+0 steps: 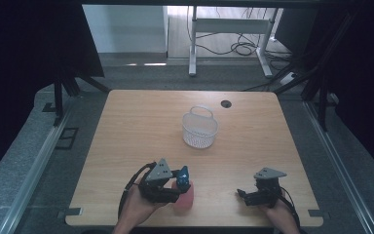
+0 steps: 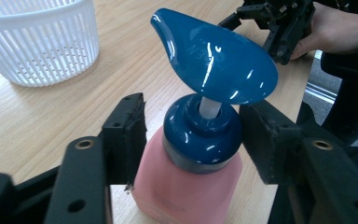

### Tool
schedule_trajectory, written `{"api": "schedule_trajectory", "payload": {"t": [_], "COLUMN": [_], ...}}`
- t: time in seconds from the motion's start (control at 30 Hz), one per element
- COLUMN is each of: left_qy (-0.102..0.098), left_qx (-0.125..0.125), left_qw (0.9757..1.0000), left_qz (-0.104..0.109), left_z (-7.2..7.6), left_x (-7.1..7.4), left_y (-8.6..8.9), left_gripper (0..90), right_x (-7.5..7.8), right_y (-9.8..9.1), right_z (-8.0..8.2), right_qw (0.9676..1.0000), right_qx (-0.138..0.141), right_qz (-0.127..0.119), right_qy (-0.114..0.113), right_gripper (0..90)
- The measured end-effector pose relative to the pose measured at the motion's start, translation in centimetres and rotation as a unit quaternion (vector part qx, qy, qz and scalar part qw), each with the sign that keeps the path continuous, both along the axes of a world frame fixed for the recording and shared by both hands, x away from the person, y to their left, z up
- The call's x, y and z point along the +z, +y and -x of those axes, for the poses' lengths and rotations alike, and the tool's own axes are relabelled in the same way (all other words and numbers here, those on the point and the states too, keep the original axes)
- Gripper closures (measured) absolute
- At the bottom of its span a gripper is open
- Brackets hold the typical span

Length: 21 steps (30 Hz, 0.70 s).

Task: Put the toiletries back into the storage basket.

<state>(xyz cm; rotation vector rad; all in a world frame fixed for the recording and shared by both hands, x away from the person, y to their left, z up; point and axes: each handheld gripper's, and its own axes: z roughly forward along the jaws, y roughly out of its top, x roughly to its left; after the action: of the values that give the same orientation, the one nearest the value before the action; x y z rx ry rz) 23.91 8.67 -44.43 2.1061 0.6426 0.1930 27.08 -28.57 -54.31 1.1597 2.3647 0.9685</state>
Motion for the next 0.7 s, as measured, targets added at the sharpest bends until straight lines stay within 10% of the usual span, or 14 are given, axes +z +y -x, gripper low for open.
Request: {"api": "schedule_trajectory", "payload": {"t": [0.7], "left_qy": [-0.002], "left_qx": [-0.008], "left_qw": [0.9996], "left_qz": [-0.027], "left_z": [-0.12], "left_x": [0.29], "left_y": [-0.8], "left_gripper": [52.4], "right_x": [0.0], "right_y": [0.0], "right_z": [0.0], "right_qw": [1.0], "right_qx": [0.0], "right_qz": [0.0], "right_qy": [0.0], "right_gripper": [0.0]}}
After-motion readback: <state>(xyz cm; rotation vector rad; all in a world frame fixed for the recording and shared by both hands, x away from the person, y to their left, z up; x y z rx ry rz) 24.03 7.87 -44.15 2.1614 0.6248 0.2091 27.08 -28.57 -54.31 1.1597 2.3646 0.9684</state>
